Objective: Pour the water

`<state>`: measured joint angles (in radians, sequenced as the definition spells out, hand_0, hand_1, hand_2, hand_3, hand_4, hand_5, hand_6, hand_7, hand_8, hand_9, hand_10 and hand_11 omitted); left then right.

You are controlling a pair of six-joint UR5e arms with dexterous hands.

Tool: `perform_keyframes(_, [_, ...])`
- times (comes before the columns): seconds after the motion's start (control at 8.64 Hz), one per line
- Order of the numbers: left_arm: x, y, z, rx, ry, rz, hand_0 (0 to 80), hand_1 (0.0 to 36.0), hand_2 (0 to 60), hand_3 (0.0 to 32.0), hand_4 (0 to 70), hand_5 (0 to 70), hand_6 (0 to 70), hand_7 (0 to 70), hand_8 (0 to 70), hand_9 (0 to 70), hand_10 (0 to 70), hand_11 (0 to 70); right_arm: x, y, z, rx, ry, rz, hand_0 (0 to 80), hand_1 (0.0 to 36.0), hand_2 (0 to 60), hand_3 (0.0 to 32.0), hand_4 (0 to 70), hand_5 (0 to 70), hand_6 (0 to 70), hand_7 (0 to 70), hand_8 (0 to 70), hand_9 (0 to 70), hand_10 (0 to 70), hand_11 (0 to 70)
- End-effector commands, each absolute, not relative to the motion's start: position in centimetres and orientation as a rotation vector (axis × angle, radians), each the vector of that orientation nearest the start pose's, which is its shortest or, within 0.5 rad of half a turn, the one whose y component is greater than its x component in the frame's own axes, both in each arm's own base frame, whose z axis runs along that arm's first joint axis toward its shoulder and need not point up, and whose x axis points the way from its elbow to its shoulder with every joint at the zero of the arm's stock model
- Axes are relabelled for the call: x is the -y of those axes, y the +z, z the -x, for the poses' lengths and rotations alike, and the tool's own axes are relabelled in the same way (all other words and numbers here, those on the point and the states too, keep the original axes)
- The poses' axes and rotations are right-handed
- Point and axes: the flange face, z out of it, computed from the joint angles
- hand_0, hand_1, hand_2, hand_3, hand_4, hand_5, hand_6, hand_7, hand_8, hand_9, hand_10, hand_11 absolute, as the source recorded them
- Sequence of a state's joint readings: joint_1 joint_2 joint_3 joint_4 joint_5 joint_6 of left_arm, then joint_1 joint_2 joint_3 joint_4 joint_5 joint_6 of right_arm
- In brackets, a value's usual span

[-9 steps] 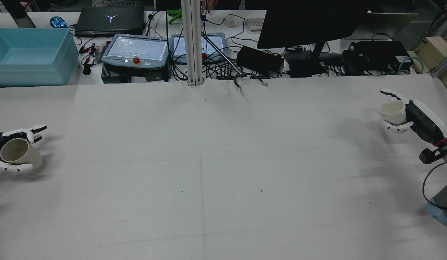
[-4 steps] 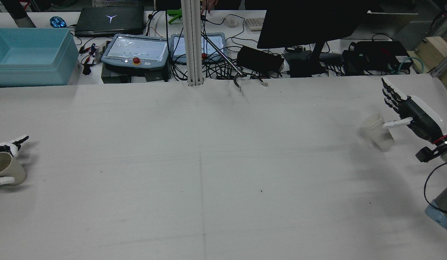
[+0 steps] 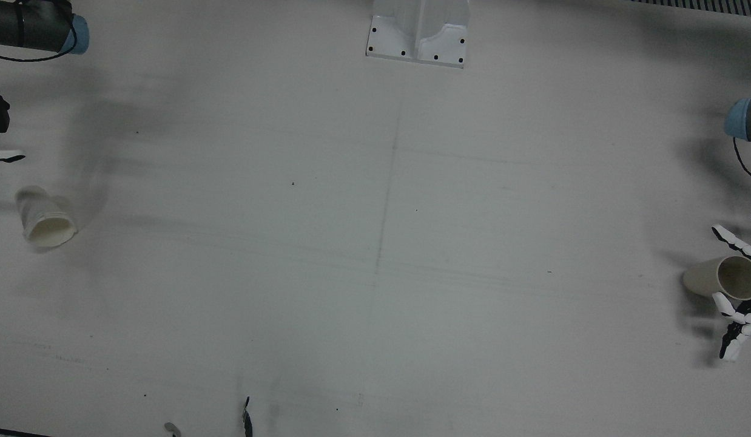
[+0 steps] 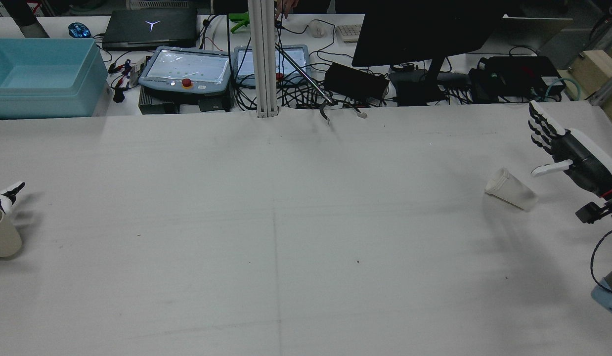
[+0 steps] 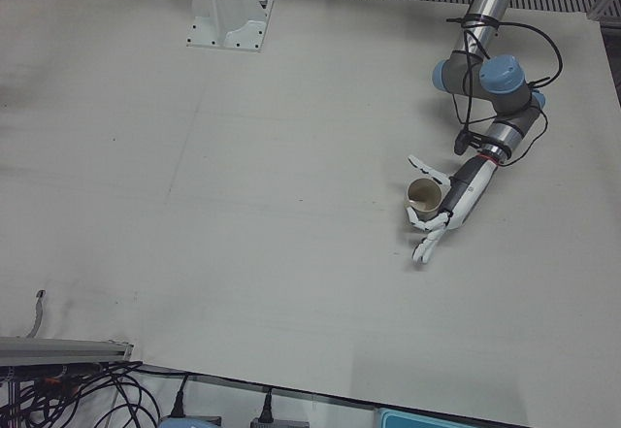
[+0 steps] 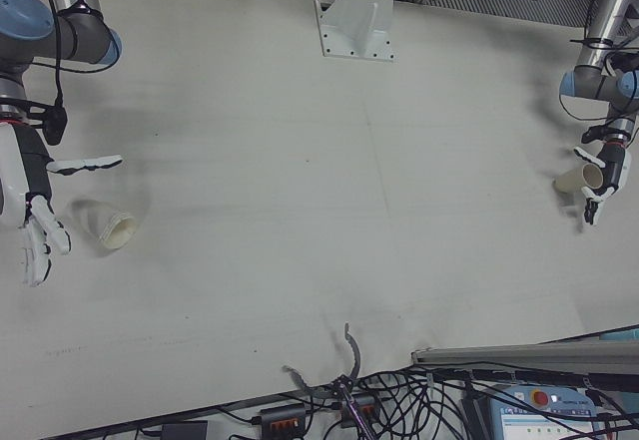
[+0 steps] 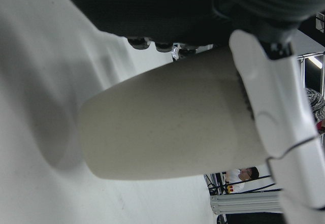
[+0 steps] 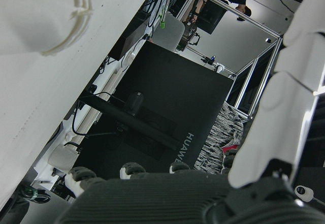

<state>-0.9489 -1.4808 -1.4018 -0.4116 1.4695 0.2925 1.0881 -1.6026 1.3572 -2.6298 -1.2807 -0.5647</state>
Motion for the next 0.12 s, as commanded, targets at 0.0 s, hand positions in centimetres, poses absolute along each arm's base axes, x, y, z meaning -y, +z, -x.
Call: perform_keyframes(0.0, [43.87, 78.65, -9.69, -2.091, -1.679, 0.183, 43.9, 1.6, 0.0, 0.0, 9.2, 0.0, 2.6, 0.0, 0.0, 0.0, 0.0, 0.0, 50.74, 73.01, 8.15, -2.853, -2.038, 0.431, 50.4, 16.3, 0.0, 32.0, 0.0, 4.0, 0.0, 0.0, 0.0, 0.0, 0.0, 0.0])
